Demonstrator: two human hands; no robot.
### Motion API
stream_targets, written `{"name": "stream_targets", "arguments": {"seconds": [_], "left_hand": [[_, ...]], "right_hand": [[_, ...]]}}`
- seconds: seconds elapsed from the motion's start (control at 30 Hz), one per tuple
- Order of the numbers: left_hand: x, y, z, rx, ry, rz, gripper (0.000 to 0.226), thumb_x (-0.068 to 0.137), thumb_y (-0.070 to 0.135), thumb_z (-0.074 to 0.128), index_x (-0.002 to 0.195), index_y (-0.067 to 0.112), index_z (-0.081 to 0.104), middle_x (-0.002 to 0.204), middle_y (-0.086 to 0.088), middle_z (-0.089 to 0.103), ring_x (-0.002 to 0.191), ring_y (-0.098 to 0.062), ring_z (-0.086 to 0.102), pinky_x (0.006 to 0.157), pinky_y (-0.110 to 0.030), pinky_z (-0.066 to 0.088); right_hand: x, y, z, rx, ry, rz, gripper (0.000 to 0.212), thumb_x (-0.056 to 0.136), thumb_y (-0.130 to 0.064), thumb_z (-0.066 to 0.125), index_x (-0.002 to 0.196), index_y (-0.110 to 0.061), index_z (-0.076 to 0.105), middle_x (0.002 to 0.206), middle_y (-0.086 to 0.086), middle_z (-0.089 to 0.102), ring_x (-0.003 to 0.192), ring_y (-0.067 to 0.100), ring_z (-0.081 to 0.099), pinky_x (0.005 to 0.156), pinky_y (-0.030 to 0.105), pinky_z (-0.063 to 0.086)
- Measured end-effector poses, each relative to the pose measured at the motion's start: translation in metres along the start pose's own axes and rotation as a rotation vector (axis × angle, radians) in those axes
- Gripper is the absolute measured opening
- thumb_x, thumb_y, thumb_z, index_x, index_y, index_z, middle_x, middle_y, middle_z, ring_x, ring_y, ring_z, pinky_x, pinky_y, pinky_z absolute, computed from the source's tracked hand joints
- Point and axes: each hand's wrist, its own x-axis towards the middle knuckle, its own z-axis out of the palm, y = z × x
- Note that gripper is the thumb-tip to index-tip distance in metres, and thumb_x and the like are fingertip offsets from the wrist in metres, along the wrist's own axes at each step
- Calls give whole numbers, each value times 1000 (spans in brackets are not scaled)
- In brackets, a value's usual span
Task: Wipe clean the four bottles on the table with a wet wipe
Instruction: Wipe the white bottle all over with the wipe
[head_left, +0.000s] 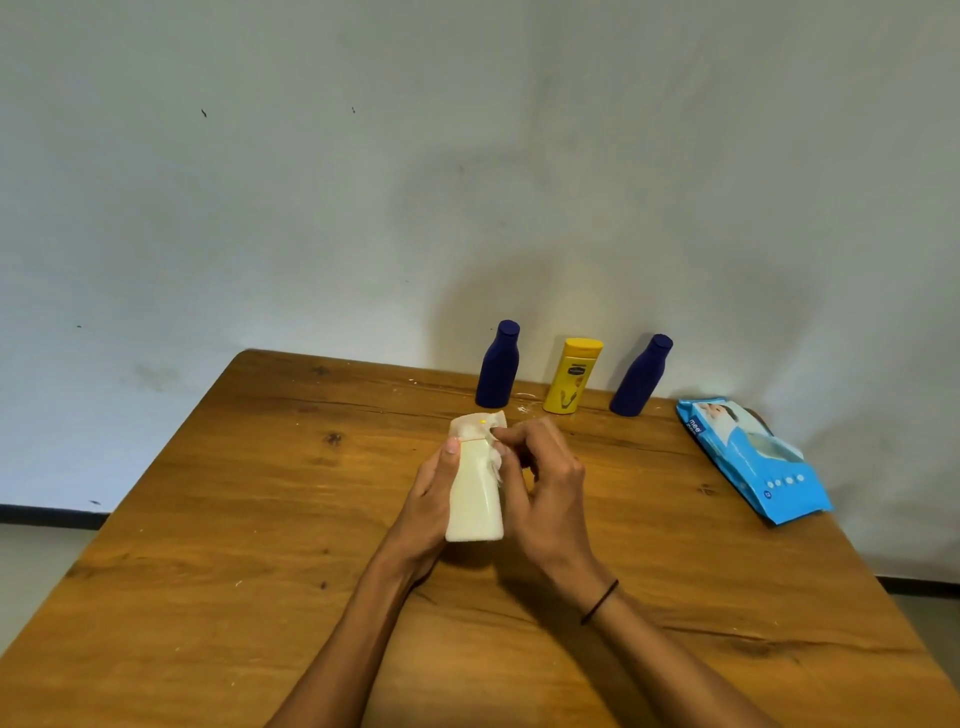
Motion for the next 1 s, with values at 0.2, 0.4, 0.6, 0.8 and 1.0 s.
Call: {"name": "stream_targets", "arguments": {"seconds": [0.2, 0.4, 0.6, 0.8, 1.0], "left_hand": [[6, -3, -5, 60, 178, 134, 59, 94, 59, 43, 127, 12, 56, 90, -2, 75, 82, -21, 74, 65, -31, 60], [7, -6, -3, 235, 282, 296, 34, 101, 49, 40, 118, 23, 55, 88, -1, 71, 75, -12, 73, 60, -27, 56], [-2, -10, 12, 434, 113, 373, 36, 104, 54, 44, 124, 25, 50, 106, 4, 74, 87, -17, 77, 63, -37, 64], [-2, -7, 10, 420, 125, 369, 35, 106, 51, 38, 118, 21, 50, 98, 5, 72, 78, -12, 73, 60, -29, 57], [2, -7, 6, 335, 201, 287, 36, 104, 54, 38, 112, 21, 50, 91, -1, 72, 74, -18, 73, 59, -36, 58]], "right_hand": [[-27, -12, 10, 146, -10, 148, 7, 100, -13, 67, 96, -18, 64, 94, -8, 67, 88, 13, 65, 68, 30, 55], [-47, -4, -1, -21, -56, 152, 10, 101, -14, 65, 96, -23, 64, 98, -14, 62, 95, 4, 60, 74, 27, 54], [-14, -8, -3, 110, 124, 265, 4, 100, -21, 67, 101, -24, 67, 99, -10, 68, 90, 5, 66, 73, 27, 59], [8, -15, 0, -30, 114, 66, 4, 100, -12, 69, 102, -15, 67, 106, -5, 61, 95, 2, 60, 77, 13, 51], [-29, 3, -3, -355, -192, -373, 25, 95, -5, 72, 117, -10, 62, 118, 10, 57, 102, 20, 58, 77, 30, 59]]}}
